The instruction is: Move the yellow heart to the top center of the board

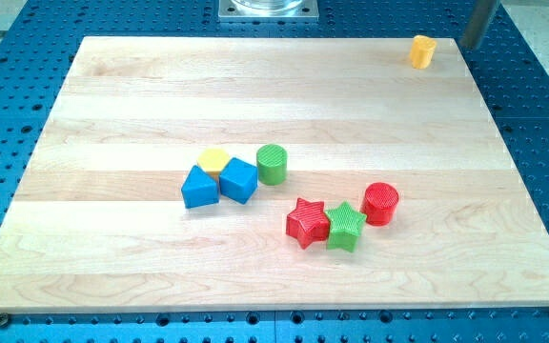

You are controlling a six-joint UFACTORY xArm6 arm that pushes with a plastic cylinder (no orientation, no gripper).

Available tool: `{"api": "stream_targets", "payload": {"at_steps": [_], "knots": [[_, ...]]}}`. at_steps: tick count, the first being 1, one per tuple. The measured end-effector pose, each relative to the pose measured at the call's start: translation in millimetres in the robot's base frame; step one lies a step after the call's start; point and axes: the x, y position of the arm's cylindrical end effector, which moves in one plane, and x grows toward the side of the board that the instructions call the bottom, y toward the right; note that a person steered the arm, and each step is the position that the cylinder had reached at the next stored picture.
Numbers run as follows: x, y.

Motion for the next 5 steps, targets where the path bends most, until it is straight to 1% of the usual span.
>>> {"api": "stream_targets", "payload": {"at_steps": [1,2,3,4,5], "knots": [[21.2,-75.8],[50.9,-131.4],[83.7,-104.4],[101.7,-169.3],[93.4,-253.3]]}}
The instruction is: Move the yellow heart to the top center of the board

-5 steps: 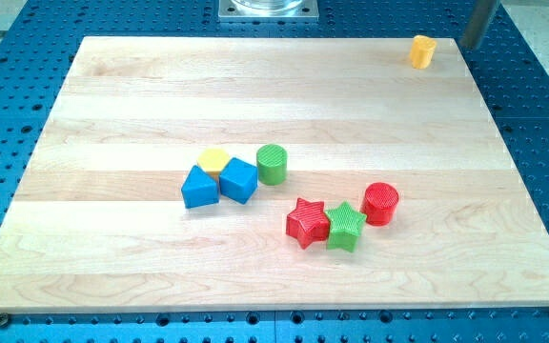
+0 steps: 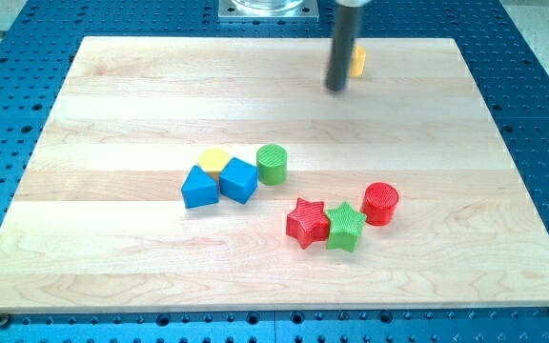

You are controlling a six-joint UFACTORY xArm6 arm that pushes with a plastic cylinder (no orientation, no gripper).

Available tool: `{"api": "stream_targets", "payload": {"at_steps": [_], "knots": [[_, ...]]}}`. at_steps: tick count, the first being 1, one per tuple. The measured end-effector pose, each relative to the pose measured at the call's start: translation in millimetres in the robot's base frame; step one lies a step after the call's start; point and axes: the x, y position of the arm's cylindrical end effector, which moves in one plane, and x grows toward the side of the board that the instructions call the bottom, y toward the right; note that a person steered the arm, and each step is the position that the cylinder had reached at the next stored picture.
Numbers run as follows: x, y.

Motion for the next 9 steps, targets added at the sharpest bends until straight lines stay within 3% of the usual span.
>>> {"api": "stream_targets", "payload": {"at_steps": [1,2,3,6,8,9], "knots": [[10.6,21.6],[3.0,48.1],[-30.3,49.4],[-36.2,113.4],[-85.4,106.4],[-78.9,53.5]]}}
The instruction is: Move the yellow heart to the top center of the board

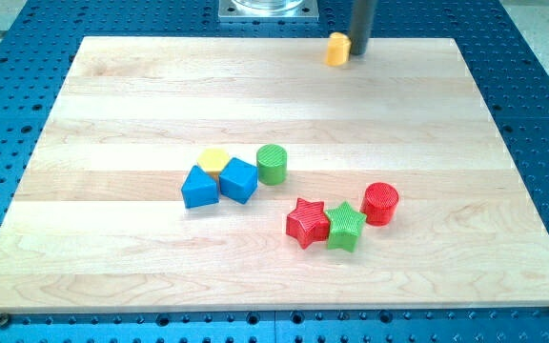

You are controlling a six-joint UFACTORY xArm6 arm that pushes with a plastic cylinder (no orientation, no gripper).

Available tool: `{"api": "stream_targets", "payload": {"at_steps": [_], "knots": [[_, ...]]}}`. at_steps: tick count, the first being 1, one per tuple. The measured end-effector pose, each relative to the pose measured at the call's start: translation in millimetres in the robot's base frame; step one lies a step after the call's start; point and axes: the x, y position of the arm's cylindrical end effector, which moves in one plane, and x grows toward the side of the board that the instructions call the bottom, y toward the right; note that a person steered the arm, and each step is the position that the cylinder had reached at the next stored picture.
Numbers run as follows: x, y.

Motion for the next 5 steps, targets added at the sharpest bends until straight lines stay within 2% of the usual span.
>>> {"api": "stream_targets", "payload": {"at_steps": [1,2,4,5], "knots": [[5.1,-10.8],[44.5,9.1],[47.4,-64.1],[47.4,-79.9]]}}
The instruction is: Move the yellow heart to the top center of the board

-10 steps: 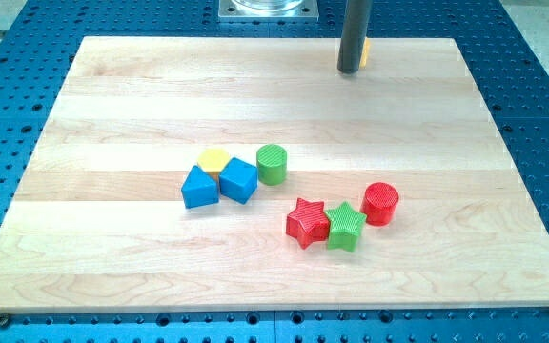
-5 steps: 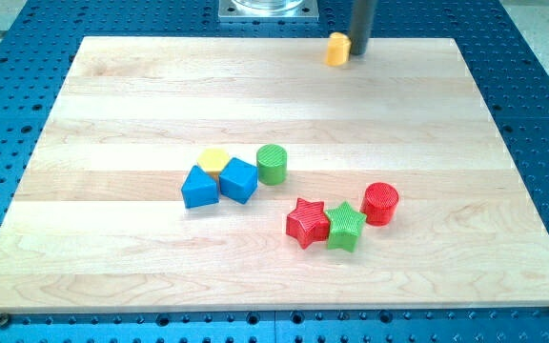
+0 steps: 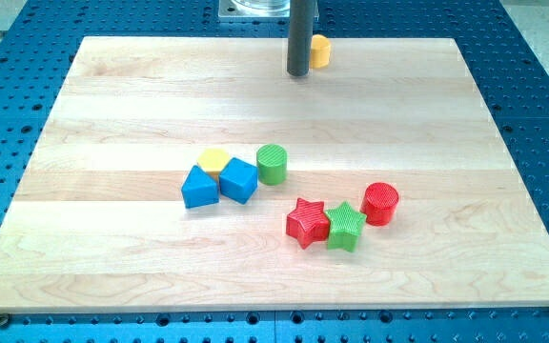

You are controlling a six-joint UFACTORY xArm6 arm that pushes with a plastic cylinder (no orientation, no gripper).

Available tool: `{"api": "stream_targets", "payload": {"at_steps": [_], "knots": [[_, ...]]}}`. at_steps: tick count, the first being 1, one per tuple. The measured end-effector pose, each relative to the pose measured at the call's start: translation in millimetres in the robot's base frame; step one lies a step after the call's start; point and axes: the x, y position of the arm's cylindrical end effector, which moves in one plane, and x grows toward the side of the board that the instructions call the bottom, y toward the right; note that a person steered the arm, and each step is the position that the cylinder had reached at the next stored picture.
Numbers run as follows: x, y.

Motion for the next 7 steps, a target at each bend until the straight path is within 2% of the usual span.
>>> {"api": "stream_targets", "payload": {"at_steps": [1,2,4,7], "knots": [[1.9,2.2],[32.1,7.8],[33.7,42.1],[-23.7,74.1]]}}
